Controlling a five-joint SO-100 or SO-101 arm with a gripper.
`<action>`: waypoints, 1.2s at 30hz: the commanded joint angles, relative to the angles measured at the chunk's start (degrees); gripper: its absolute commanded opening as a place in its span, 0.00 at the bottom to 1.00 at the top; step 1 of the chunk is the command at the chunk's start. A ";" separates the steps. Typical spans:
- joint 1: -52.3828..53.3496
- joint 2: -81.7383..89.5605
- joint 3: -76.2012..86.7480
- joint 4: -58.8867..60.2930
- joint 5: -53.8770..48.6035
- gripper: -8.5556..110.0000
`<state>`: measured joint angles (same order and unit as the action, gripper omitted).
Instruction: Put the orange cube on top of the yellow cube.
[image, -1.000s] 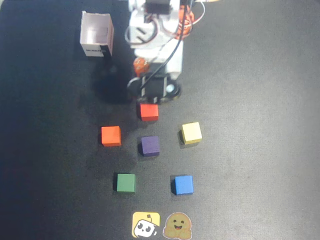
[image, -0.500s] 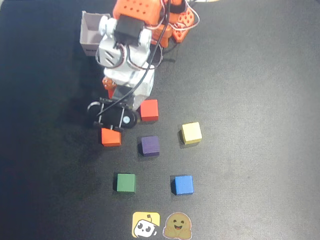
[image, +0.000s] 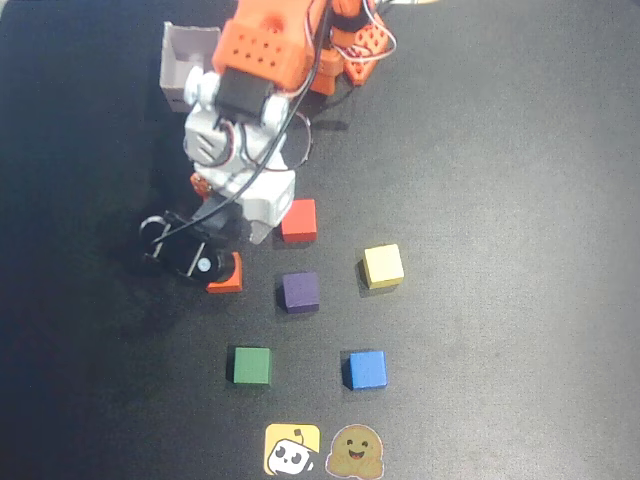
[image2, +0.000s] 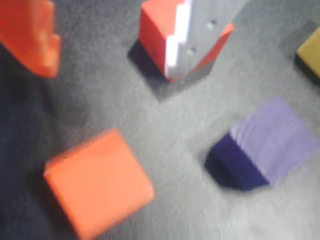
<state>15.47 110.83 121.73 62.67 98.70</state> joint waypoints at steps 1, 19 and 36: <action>0.70 -0.35 -3.34 -2.90 -10.20 0.21; 1.93 -6.06 -4.66 -2.55 -30.41 0.26; 1.93 -15.29 -5.89 -5.89 -30.41 0.28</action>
<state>16.88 96.15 118.48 58.01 68.47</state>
